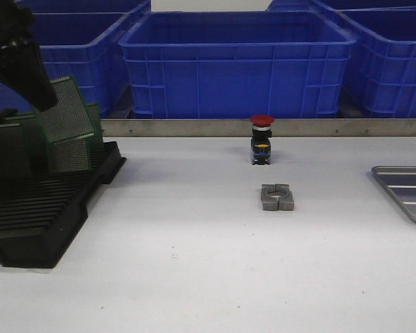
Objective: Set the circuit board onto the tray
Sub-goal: 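Lift the board out of the rack with the left gripper toward center, then close the right gripper on the board held by the left gripper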
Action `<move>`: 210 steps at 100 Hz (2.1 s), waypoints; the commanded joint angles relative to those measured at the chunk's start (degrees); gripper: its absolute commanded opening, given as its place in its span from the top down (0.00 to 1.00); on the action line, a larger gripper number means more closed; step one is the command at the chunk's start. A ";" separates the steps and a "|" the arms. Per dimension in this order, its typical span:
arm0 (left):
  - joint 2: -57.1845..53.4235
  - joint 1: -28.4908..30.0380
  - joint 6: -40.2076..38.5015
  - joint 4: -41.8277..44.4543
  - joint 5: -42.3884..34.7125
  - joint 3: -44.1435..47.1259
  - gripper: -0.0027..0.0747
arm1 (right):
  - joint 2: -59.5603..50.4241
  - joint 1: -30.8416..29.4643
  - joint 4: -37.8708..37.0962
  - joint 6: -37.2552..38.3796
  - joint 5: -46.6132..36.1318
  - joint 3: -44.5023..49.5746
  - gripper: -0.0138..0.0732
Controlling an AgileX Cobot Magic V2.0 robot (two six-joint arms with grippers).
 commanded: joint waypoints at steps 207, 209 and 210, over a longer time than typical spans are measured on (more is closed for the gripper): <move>-15.18 -31.57 -9.54 -10.31 3.61 -1.18 0.99 | 25.98 -0.10 2.76 5.77 46.85 -43.10 0.83; -15.18 -31.57 -9.54 -10.31 3.61 -1.18 0.99 | 25.98 -0.10 2.83 5.77 47.06 -43.10 0.80; -15.18 -31.57 -9.54 -10.31 3.61 -1.18 0.99 | 25.98 -0.10 2.83 5.77 47.23 -43.10 0.79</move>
